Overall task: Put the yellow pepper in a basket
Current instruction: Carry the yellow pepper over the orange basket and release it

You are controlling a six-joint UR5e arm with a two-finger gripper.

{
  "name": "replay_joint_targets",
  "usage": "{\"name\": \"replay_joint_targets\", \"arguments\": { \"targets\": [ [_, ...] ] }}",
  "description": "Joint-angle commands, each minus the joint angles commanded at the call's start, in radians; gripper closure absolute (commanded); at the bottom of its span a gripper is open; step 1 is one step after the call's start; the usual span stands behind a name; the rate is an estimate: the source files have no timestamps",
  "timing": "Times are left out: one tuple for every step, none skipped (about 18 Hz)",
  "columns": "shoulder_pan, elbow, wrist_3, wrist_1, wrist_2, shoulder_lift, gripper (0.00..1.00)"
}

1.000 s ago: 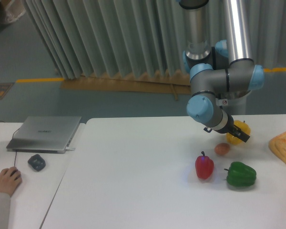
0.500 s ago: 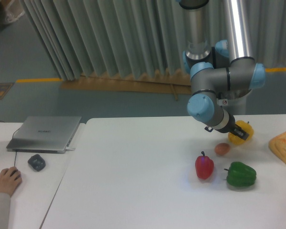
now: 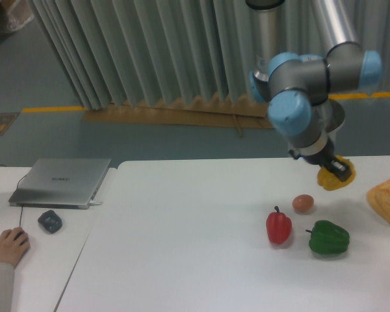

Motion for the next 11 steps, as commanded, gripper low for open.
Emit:
{"name": "replay_joint_targets", "arguments": {
  "targets": [
    [0.041,0.002,0.044,0.034,-0.011,-0.002,0.48],
    [0.058,0.003,0.078,0.049,-0.012,-0.009,0.48],
    [0.066,0.005,0.088,0.078,-0.014,-0.017,0.48],
    [0.074,0.005,0.088,0.106,-0.017,-0.031,0.48],
    [0.083,0.005,0.088,0.127,-0.019,-0.038,0.48],
    [0.089,0.006,0.089,0.144,-0.019,-0.047,0.48],
    [0.100,0.008,0.098,0.152,-0.019,-0.049,0.48],
    [0.112,0.020,0.118,0.158,-0.019,-0.060,0.48],
    [0.120,0.032,0.121,0.160,-0.019,-0.070,0.48],
    [0.130,0.041,0.122,0.160,-0.019,-0.077,0.48],
    [0.152,0.048,0.123,0.167,-0.022,-0.080,0.48]
  ]
}}
